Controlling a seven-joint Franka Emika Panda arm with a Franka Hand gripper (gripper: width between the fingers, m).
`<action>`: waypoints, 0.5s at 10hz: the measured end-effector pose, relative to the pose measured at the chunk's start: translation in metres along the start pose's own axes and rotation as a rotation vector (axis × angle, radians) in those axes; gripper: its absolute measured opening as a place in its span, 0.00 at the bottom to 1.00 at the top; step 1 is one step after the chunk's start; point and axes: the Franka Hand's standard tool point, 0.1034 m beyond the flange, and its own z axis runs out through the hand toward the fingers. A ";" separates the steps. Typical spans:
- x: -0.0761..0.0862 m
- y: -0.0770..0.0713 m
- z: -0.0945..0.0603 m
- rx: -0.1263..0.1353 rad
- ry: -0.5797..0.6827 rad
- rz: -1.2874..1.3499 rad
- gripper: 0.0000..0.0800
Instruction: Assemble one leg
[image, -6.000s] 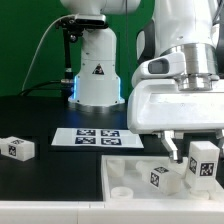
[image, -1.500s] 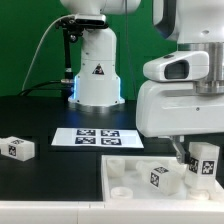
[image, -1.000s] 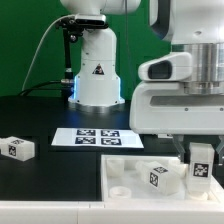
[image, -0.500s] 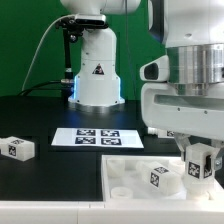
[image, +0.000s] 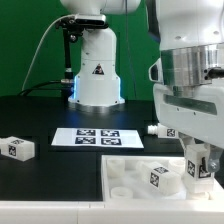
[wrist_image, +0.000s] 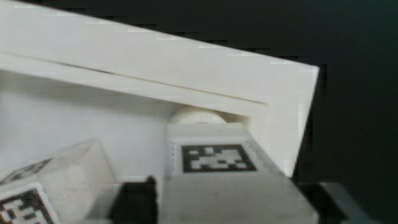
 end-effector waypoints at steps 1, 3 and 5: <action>0.004 0.000 -0.001 0.001 0.001 -0.115 0.60; 0.006 0.000 -0.002 -0.004 0.005 -0.454 0.76; 0.003 0.003 0.000 -0.018 -0.007 -0.647 0.80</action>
Offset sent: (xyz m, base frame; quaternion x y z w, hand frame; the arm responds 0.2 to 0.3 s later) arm -0.0065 0.0176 -0.0031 -0.0183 -0.0727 -0.3736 0.9246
